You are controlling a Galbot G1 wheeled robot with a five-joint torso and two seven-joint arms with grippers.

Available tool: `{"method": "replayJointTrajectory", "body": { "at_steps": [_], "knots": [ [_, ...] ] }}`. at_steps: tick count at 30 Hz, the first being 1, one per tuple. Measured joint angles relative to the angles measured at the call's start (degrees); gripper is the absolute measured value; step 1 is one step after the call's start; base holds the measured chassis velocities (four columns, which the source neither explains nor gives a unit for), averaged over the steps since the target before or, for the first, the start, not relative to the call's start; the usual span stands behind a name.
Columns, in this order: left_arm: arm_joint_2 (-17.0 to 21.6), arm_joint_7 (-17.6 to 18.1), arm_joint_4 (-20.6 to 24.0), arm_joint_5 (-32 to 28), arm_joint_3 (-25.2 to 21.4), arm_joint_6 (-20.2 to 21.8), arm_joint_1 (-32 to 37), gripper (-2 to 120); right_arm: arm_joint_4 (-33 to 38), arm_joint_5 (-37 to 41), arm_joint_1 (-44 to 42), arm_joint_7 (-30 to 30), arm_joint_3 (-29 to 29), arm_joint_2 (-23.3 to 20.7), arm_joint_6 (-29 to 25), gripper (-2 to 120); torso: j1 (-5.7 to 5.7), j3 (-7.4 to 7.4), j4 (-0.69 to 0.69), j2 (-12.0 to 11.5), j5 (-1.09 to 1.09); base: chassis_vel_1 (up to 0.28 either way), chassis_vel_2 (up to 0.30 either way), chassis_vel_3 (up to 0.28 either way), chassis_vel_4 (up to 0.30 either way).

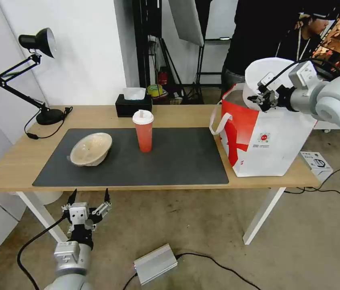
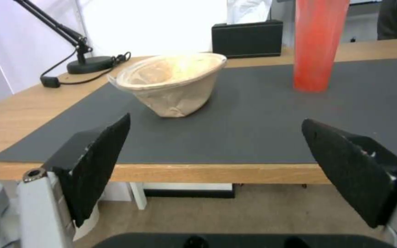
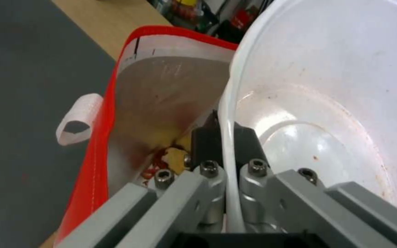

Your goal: Pick up the trash from the table and place it into the takeout bag.

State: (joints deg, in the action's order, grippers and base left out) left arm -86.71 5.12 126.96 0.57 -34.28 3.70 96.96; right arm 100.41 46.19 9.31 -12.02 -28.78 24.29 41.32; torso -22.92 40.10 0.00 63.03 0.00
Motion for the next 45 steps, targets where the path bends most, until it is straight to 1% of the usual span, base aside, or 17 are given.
{"method": "replayJointTrajectory", "body": {
  "at_steps": [9, 17, 20, 31, 40, 42, 45],
  "knots": [
    [-0.02, 0.00, -0.24, 0.00, 0.07, 0.00, -0.13, 100, -0.03, -0.84, -0.16, -2.01, 0.12, -0.40, 0.00, 0, 0.00, 0.00, 0.00, 0.00, 0.00, 0.000, 0.000, 0.000, 0.000],
    [-0.28, -0.01, -0.61, 0.28, 0.34, 0.00, -0.27, 100, -0.41, -1.89, -0.09, -4.98, 0.57, -0.70, -0.01, 0, 0.00, 0.00, 0.00, 0.00, 0.00, 0.000, 0.000, 0.000, 0.000],
    [-0.30, -0.01, -0.66, 0.33, 0.36, -0.01, -0.45, 100, -0.39, -2.57, -0.17, -6.99, 1.04, -1.07, -0.02, 0, 0.00, 0.00, 0.00, 0.00, 0.00, 0.000, 0.000, 0.000, 0.000],
    [-0.36, -0.01, -0.67, 0.37, 0.39, -0.05, -0.45, 100, -0.36, -3.57, -0.56, -9.15, 1.24, -1.38, -0.04, 0, 0.00, 0.00, 0.00, 0.00, 0.00, 0.000, 0.000, 0.000, 0.000],
    [-0.31, -0.01, -0.75, 0.37, 0.39, -0.11, -0.50, 100, -0.40, -4.31, -1.02, -9.55, 1.28, -1.43, -0.05, 0, 0.00, 0.00, 0.00, 0.00, 0.00, 0.000, 0.000, 0.000, 0.000],
    [-0.30, -0.01, -0.80, 0.37, 0.40, -0.12, -0.50, 100, -0.40, -4.76, -1.46, -9.46, 1.34, -1.39, -0.05, 1, 0.00, 0.00, 0.00, 0.00, 0.00, 0.000, 0.000, 0.000, 0.000],
    [-0.26, -0.01, -0.84, 0.37, 0.41, -0.13, -0.50, 100, -0.52, -4.99, -1.58, -9.29, 1.49, -1.24, -0.05, 13, 0.00, 0.00, 0.00, 0.00, 0.00, 0.000, 0.000, 0.000, 0.000]
  ]
}}
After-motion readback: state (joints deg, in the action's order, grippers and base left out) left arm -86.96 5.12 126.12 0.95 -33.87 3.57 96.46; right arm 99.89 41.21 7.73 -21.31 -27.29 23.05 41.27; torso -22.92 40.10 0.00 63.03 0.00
